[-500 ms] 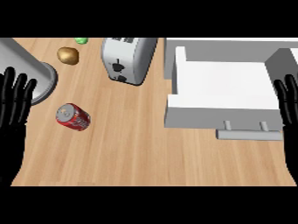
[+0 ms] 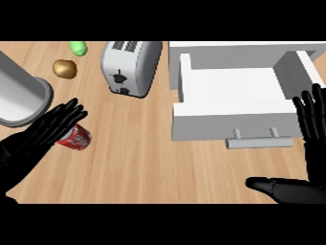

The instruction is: Pick up the can, place it into the drawer and close the drawer

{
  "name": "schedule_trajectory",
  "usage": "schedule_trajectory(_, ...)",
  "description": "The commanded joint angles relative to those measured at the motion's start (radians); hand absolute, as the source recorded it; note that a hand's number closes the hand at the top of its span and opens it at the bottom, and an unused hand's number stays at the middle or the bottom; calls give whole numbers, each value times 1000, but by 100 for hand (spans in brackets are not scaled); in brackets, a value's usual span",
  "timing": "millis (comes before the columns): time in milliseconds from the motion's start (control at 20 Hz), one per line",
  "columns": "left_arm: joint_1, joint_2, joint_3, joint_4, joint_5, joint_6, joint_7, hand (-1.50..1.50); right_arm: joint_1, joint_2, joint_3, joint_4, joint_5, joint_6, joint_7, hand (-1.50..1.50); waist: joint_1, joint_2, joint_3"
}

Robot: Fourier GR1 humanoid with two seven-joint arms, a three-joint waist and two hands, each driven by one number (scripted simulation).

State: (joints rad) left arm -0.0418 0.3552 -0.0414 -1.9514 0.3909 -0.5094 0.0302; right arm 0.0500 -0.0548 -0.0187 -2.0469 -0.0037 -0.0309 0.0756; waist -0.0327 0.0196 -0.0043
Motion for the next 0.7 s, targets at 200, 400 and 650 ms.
schedule_trajectory(200, -51, 351, 222, 375, 345, -467, -58, -150, 104, -26, -81, -42, -34, -10, 75, -150, -5, -12, 2)
schedule_trajectory(400, -158, 429, 249, 620, 362, -656, -91, -150, 120, -77, -159, -24, -109, 44, 70, -150, -4, -12, 3)
schedule_trajectory(650, -177, 512, 271, 714, 425, -773, -83, -150, 255, -34, -156, -100, -131, 78, 21, -150, 15, -19, 4)
